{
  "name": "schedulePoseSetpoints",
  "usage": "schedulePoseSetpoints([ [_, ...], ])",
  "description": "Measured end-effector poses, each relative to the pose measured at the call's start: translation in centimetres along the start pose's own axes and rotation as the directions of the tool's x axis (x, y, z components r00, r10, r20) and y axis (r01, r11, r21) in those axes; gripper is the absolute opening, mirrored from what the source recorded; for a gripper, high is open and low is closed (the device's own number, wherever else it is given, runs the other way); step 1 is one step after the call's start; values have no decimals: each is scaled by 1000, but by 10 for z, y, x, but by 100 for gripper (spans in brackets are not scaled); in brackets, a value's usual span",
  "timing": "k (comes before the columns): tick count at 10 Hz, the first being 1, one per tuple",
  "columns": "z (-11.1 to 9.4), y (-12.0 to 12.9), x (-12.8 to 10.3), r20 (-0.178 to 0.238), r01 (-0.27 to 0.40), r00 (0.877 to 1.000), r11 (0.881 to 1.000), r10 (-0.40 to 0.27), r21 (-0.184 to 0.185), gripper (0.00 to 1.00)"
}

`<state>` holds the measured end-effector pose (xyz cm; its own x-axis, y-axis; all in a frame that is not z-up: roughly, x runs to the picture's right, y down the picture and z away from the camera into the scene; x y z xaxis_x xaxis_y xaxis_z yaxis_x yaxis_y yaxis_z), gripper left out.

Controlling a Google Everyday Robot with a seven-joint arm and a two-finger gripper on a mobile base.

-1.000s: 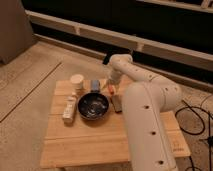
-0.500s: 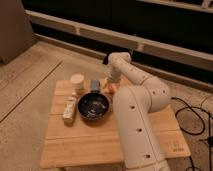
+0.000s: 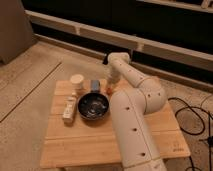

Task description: Place the pepper in the ceramic bowl

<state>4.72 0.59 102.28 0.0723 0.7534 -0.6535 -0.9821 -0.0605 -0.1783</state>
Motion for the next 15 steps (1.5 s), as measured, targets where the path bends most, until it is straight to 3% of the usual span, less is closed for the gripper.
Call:
schedulePoseSetpoints([
  [1, -3, 2, -4, 9, -1, 1000, 1000, 1, -5, 0],
  [2, -28, 9, -25, 85, 6, 996, 1000, -4, -23, 0],
  [3, -47, 15, -37, 134, 18, 991, 999, -13, -36, 0],
  [6, -116, 47, -60, 285, 105, 955, 992, -80, -75, 0],
  [11, -149, 91, -5, 331, 212, 929, 971, -165, -113, 0],
  [14, -159, 119, 38, 345, 294, 907, 950, -242, -108, 0],
  [15, -159, 134, 57, 342, 330, 898, 938, -276, -110, 0],
])
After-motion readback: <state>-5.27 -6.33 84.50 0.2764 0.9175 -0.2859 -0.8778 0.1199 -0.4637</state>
